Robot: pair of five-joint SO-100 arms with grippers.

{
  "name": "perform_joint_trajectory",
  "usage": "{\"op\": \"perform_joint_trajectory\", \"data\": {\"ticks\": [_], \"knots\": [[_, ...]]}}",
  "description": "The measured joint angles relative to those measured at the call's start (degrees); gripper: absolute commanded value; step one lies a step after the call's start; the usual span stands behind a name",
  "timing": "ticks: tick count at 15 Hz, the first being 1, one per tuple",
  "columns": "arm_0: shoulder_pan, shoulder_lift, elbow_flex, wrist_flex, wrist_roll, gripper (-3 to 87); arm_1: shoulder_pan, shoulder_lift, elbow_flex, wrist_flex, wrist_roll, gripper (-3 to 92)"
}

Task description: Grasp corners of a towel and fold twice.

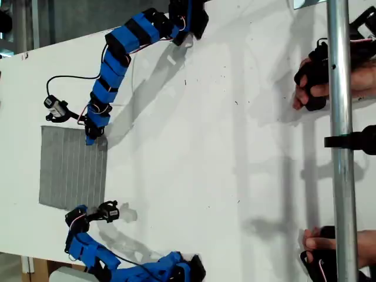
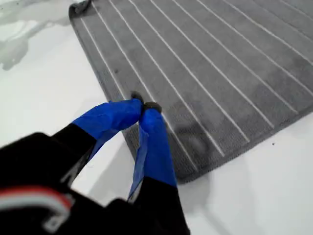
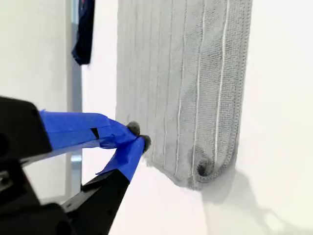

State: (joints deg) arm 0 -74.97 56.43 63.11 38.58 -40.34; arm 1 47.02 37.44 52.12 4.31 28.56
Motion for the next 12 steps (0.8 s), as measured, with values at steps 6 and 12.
{"op": "perform_joint_trajectory", "data": {"ticks": [6,12], "knots": [[-1.93,-13.27,-10.72,7.91,-5.71,-2.8,2.9,-9.14,-1.41,-1.41,3.34,-0.3],[-1.93,-13.36,-12.3,14.77,-5.89,-2.8,2.11,-9.05,-1.67,5.45,7.29,-0.3]]}}
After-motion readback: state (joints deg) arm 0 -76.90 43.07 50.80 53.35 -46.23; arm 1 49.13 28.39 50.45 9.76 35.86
